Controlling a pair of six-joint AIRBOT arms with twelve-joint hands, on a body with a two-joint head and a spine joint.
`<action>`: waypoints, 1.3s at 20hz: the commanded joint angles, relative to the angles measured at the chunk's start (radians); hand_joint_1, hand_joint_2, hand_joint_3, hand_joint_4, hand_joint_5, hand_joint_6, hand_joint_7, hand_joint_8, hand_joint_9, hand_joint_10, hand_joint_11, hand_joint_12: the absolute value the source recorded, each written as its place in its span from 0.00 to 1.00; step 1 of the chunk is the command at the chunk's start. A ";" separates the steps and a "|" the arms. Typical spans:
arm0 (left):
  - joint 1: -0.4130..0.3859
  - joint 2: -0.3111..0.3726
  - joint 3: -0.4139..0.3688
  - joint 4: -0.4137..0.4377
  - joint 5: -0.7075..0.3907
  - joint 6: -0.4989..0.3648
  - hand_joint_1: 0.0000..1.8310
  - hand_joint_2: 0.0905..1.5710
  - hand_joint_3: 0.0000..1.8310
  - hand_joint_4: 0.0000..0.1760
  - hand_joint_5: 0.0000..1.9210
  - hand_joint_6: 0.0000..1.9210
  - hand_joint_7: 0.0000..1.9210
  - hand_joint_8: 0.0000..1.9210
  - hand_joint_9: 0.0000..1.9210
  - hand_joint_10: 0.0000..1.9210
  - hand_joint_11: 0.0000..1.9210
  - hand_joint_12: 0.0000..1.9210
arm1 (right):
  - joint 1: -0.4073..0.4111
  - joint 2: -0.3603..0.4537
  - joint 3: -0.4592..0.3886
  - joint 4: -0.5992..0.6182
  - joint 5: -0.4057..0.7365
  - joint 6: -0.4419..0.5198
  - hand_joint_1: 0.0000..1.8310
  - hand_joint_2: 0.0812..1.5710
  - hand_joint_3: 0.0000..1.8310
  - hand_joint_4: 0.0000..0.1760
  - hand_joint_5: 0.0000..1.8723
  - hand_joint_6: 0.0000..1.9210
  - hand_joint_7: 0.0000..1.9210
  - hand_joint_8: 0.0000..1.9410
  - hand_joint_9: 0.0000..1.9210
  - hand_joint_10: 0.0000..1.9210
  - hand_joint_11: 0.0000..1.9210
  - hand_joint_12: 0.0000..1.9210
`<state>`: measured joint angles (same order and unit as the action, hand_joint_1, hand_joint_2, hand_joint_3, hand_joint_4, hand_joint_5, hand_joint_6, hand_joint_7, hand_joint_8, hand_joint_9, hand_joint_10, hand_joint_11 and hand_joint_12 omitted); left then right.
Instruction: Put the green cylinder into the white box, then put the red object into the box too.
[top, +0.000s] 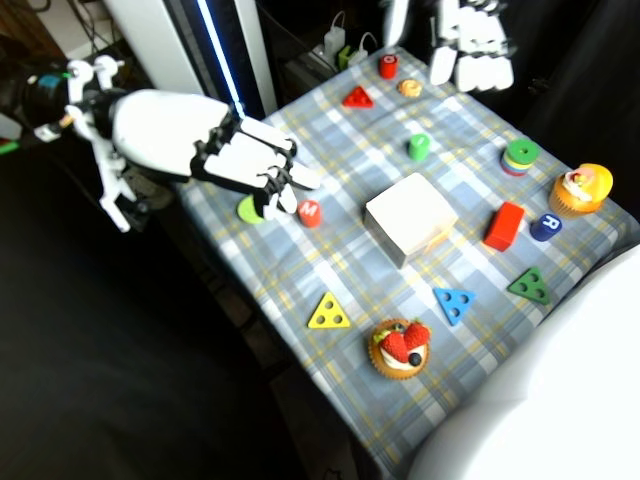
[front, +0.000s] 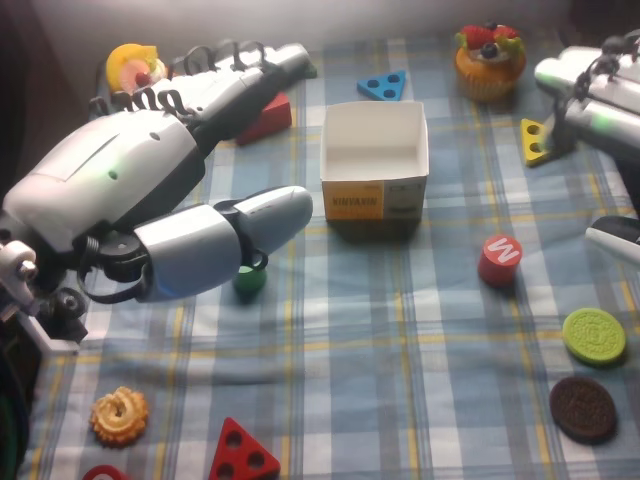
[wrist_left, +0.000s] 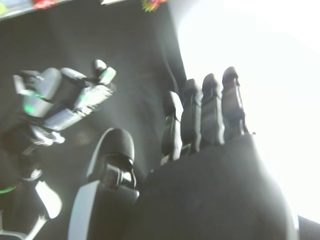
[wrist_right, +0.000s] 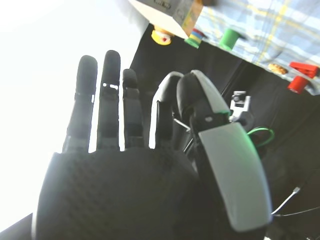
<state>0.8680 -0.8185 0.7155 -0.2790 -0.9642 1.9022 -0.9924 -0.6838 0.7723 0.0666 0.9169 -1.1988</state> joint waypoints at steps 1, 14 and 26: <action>-0.010 0.003 0.001 0.008 -0.123 -0.002 0.14 0.82 0.01 0.15 0.01 0.00 0.00 0.00 0.00 0.00 0.00 0.39 | 0.007 -0.007 -0.003 0.007 0.125 -0.003 0.27 0.82 0.02 0.00 0.00 0.00 0.00 0.00 0.00 0.08 0.00 0.72; 0.058 -0.047 0.031 -0.224 -0.031 0.204 0.54 0.64 0.00 0.19 0.07 0.01 0.12 0.01 0.07 0.02 0.00 0.00 | -0.010 -0.051 0.032 0.047 0.159 0.061 0.28 0.82 0.00 0.00 0.00 0.00 0.00 0.00 0.00 0.08 0.00 0.50; 0.019 -0.175 0.134 -0.392 0.088 0.425 0.53 0.66 0.00 0.06 0.19 0.02 0.25 0.02 0.20 0.05 0.00 0.69 | -0.034 -0.059 0.043 0.093 0.186 0.092 0.31 0.83 0.00 0.00 0.00 0.00 0.00 0.00 0.01 0.03 0.00 0.51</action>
<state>0.8993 -0.9939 0.8463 -0.7048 -0.7826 2.3276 -1.0328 -0.7425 0.8124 0.1650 0.9768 -1.1130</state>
